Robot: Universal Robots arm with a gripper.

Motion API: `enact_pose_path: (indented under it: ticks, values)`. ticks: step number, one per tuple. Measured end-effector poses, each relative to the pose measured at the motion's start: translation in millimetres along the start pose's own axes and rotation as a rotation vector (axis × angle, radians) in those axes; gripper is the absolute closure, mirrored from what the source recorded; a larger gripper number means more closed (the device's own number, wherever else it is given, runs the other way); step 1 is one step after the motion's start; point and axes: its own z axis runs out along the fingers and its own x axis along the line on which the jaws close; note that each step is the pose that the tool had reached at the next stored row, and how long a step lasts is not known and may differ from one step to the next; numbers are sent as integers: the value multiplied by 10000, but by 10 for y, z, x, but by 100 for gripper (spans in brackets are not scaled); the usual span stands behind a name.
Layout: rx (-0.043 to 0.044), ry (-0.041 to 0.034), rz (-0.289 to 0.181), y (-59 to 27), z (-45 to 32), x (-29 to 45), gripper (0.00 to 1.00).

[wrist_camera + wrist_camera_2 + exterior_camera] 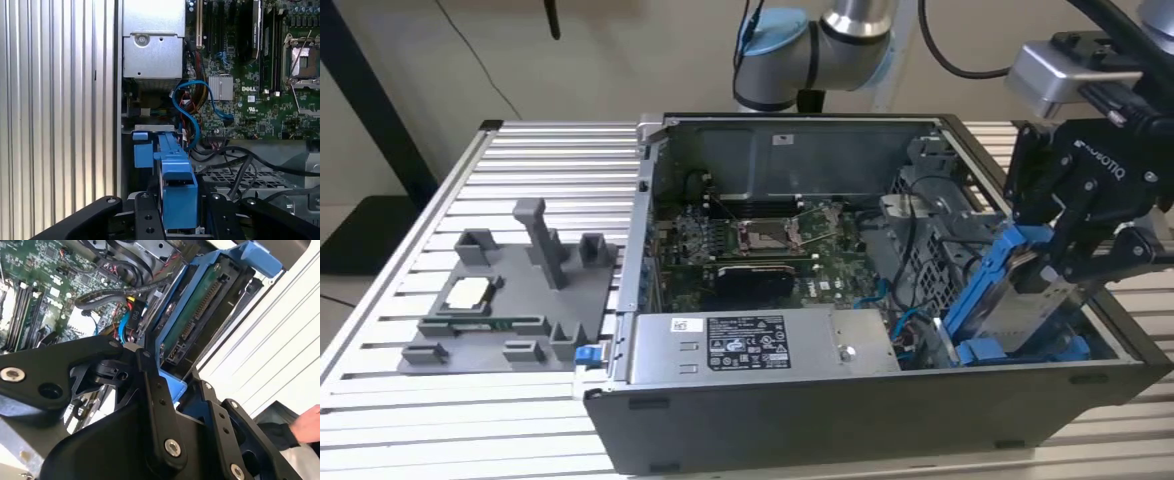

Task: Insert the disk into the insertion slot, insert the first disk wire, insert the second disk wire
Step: 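Insert the disk into the insertion slot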

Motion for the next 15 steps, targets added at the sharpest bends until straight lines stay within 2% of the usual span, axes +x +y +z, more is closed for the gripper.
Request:
enact_pose_path:
  ticks: [3, 8, 10, 11, 15]
  values:
    - [-1, -1, 0, 1, -2, 28, 60]
    - [0, -4, 22, 8, -1, 31, 60]
    - [1, -5, 39, 11, 0, 31, 62]
    - [2, -5, 46, 12, 0, 31, 67]
    - [6, -7, 85, 32, 1, 29, 68]
